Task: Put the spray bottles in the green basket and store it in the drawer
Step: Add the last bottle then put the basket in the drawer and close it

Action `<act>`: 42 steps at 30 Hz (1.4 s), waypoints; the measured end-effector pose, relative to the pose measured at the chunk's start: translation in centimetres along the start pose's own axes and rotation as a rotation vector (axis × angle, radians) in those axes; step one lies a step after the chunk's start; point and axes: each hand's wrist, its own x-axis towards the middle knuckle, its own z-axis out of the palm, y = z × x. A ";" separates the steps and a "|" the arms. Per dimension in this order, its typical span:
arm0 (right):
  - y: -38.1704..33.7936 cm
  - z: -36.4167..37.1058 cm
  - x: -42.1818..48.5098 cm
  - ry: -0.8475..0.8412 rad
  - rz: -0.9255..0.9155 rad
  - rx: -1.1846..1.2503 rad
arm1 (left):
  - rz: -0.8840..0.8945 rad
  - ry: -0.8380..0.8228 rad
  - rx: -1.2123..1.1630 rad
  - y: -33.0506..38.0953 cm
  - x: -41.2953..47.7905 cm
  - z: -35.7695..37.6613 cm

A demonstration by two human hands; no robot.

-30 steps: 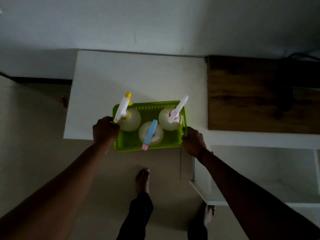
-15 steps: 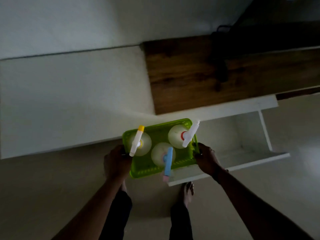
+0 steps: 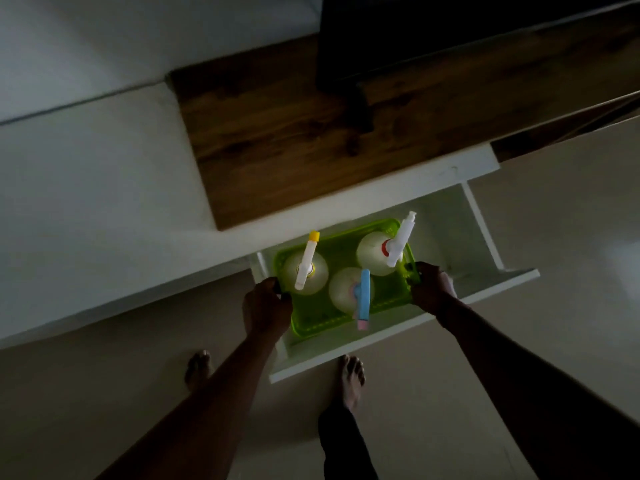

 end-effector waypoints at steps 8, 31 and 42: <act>3.8 0.8 8.1 -0.180 0.039 -0.021 | -0.113 -0.095 0.002 0.3 3.2 7.6; 6.7 7.6 15.1 -0.373 0.105 -0.064 | -0.280 -0.334 -0.148 -2.9 9.2 14.2; 6.2 3.9 6.6 -0.179 -0.329 -0.347 | -0.209 -0.332 0.005 -3.0 3.9 12.2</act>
